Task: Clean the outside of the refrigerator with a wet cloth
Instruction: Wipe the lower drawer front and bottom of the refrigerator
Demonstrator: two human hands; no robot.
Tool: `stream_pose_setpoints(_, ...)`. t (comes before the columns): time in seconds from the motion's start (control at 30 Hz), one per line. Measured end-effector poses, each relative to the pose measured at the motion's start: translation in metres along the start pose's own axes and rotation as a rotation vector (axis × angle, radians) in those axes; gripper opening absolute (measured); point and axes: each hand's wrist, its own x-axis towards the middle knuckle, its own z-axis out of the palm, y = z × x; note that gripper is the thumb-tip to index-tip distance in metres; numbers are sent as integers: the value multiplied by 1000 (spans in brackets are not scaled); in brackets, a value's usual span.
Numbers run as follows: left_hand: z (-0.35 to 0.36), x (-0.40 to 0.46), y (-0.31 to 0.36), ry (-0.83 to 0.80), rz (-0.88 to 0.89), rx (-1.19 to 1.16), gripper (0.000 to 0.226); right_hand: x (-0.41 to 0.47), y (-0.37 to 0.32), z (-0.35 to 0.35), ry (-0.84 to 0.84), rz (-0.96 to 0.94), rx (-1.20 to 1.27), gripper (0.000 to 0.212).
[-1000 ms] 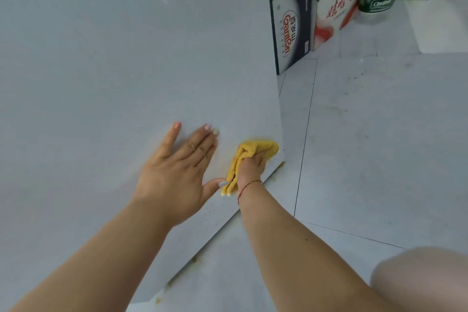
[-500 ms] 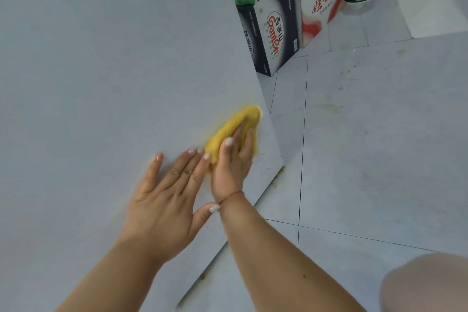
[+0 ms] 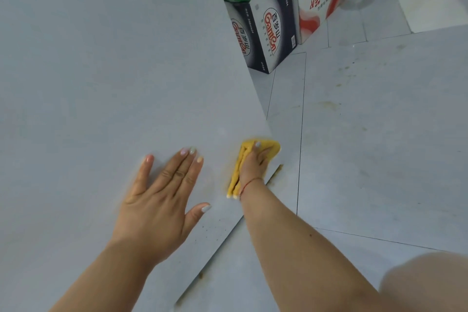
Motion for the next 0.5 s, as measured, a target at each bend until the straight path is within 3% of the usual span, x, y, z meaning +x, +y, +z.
stream_pose_setpoints(0.1, 1, 0, 1, 0, -6, 3, 72, -25, 28, 14, -3, -14, 17, 71)
stream_pose_setpoints(0.27, 1, 1, 0, 9, 6, 23, 74, -66, 39, 33, -109, -359, -140, 75)
stream_pose_setpoints(0.37, 1, 1, 1, 34, 11, 36, 72, -43, 8, 26, -31, -474, -122, 60)
stream_pose_setpoints(0.5, 7, 2, 4, 28, -13, 90, 71, 5, -30, 12, 52, -395, 18, 50)
